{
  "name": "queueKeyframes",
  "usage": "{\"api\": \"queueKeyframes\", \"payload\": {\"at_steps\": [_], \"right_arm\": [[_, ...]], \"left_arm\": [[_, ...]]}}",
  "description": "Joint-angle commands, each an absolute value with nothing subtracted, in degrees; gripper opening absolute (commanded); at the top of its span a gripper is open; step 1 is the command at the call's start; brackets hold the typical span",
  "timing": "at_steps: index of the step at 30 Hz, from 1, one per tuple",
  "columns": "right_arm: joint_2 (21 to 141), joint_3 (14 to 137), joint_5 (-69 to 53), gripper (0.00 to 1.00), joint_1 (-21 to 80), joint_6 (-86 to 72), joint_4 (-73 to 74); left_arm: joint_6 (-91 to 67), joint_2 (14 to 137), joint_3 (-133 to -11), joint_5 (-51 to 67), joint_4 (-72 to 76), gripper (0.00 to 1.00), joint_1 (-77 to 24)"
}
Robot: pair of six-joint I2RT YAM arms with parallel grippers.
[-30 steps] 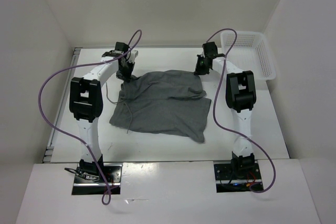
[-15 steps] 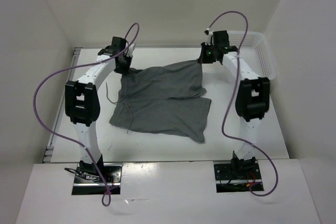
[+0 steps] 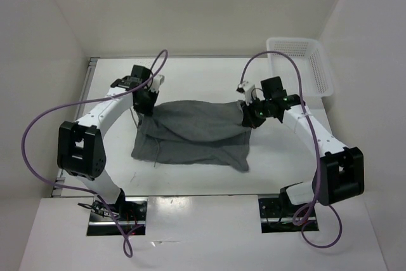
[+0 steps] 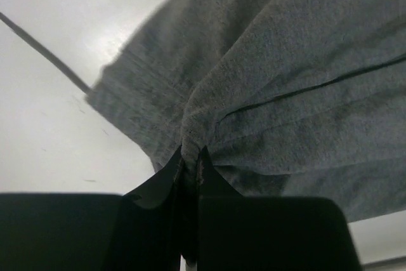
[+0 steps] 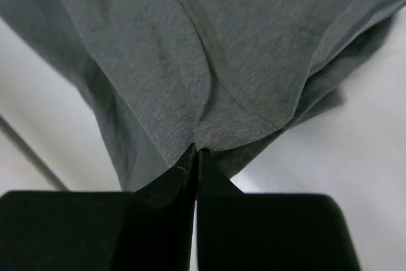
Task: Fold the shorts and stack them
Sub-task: Fold the shorts
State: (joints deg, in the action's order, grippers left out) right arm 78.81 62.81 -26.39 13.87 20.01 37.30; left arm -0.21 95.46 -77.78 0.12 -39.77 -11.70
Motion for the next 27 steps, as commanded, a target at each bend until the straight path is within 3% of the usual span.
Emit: {"api": "queueKeyframes", "payload": {"at_steps": [1,13,17,21,27], "right_arm": [[76.38,60.03,-25.32,0.0,14.33,28.11,42.7],[73.3,56.51,-21.18,0.0,19.68,34.8,45.79],[72.07,57.3,-21.18,0.0,19.69,34.8,47.11],[70.41,62.65,-19.95,0.0,19.69,33.49,48.77],[68.91,65.65,-24.35,0.0,20.47,37.88,60.21]], "left_arm": [[0.0,91.77,-73.22,1.49,-42.89,0.1,-13.35],[0.0,79.99,-67.68,12.46,-55.1,0.28,-15.12],[0.0,79.45,-66.62,10.12,-56.51,0.27,-15.12],[0.0,79.45,-70.83,10.45,-55.9,0.15,-11.62],[0.0,74.64,-69.45,16.88,-61.26,0.15,-14.58]]}}
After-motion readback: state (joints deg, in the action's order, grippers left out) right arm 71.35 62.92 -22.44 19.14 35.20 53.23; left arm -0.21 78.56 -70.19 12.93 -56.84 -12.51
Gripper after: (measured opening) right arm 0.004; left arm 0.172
